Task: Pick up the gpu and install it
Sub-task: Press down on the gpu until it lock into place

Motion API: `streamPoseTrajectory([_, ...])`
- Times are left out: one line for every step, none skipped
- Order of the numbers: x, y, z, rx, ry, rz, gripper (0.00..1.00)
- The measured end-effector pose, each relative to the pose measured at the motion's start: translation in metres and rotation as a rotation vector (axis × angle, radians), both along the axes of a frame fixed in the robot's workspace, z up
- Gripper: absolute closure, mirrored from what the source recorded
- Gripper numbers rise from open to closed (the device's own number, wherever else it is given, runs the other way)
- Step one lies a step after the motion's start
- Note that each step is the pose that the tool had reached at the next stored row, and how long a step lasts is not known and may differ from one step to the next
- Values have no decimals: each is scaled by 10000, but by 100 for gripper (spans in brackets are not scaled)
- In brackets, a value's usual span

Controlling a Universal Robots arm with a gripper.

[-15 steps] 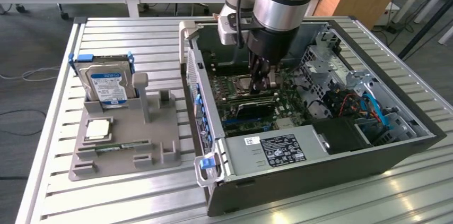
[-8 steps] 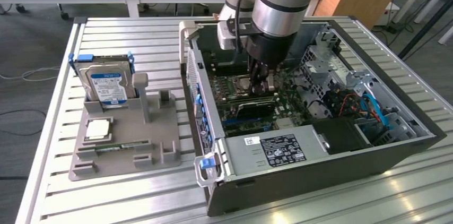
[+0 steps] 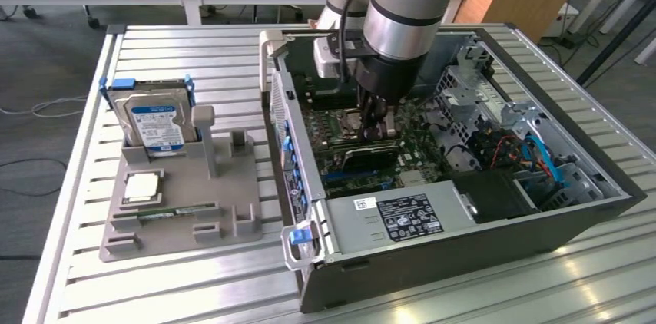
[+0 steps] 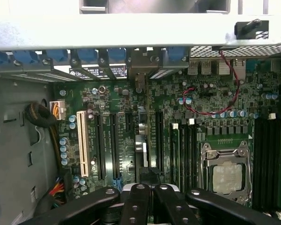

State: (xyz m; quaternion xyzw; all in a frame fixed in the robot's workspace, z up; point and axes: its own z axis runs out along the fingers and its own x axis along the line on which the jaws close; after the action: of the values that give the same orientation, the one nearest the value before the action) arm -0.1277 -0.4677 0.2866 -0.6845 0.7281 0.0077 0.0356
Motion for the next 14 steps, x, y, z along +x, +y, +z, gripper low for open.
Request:
streamPoseTrajectory([0,0,-8,1,0,0,89])
streamPoseTrajectory([0,0,-17,1,0,0,89])
streamPoseTrajectory([0,0,-26,1,0,0,89])
streamPoseTrajectory([0,0,-35,1,1,1,89])
streamPoseTrajectory([0,0,-46,2,0,1,89])
streamPoseTrajectory([0,0,-57,2,0,0,89])
streamPoseTrajectory([0,0,-67,2,0,1,89])
streamPoseTrajectory([0,0,-75,2,0,0,89])
streamPoseTrajectory([0,0,-76,1,0,1,89])
streamPoseTrajectory([0,0,-76,1,1,0,89])
streamPoseTrajectory([0,0,-76,0,1,0,89])
streamPoseTrajectory([0,2,-78,1,0,1,89])
streamPoseTrajectory([1,7,-81,3,-1,0,89])
streamPoseTrajectory([1,13,-82,3,-1,1,89])
